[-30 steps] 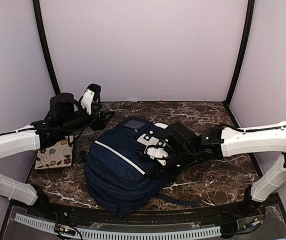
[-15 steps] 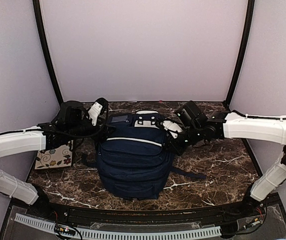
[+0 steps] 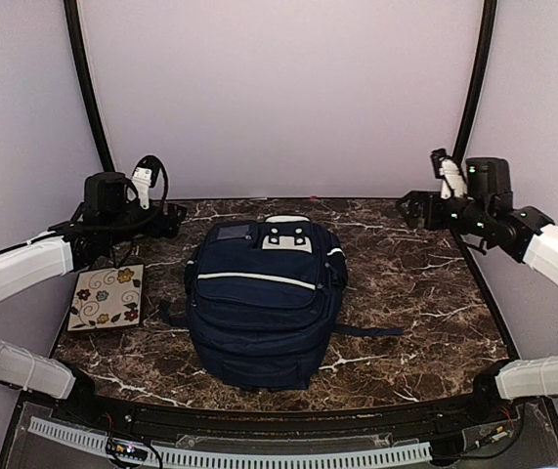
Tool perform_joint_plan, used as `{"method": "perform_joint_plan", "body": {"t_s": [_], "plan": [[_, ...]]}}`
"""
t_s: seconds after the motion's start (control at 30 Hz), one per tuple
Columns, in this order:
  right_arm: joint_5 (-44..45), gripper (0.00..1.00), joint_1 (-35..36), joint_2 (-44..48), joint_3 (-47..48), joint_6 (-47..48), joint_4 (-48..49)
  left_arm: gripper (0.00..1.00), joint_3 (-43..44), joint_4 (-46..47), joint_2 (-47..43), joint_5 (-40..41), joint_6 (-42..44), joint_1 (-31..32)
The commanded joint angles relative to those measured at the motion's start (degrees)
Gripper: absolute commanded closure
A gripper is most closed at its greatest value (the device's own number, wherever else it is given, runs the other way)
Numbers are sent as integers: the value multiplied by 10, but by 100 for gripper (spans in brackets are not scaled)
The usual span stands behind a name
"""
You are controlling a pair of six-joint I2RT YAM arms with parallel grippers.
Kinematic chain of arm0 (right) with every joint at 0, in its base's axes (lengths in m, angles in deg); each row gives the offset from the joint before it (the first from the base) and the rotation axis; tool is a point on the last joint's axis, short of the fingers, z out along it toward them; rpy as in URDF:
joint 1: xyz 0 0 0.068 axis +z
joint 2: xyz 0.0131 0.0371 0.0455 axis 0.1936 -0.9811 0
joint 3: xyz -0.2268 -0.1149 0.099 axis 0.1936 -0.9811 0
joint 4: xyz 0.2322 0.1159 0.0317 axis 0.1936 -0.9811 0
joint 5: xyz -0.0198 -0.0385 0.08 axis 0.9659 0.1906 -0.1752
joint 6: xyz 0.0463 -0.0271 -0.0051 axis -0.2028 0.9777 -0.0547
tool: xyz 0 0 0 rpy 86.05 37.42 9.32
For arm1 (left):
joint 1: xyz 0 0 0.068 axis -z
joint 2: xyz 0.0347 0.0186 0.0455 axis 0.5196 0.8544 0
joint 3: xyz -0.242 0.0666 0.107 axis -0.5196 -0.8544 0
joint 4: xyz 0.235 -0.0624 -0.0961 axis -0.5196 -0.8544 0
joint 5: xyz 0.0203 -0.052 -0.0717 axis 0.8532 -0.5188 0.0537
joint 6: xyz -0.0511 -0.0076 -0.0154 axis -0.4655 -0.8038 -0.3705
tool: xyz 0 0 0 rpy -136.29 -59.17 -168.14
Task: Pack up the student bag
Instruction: Reset both arms
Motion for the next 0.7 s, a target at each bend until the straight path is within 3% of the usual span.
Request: {"method": "perform_joint_plan", "body": {"t_s": [0.0, 0.1, 0.23, 0.47, 0.67], "plan": [[13, 0, -163, 45, -89, -96, 81, 2, -36, 37, -37, 37, -57, -61], [-5, 0, -245, 69, -171, -134, 156, 1, -77, 53, -43, 54, -111, -127], [44, 0, -278, 101, -283, -157, 277, 1, -114, 79, -38, 101, -164, -185], [143, 0, -279, 37, -355, -205, 343, 1, -176, 175, -46, 130, -121, -189], [128, 0, -279, 24, -376, -167, 390, 1, -228, 261, -54, 128, -79, -188]]}}
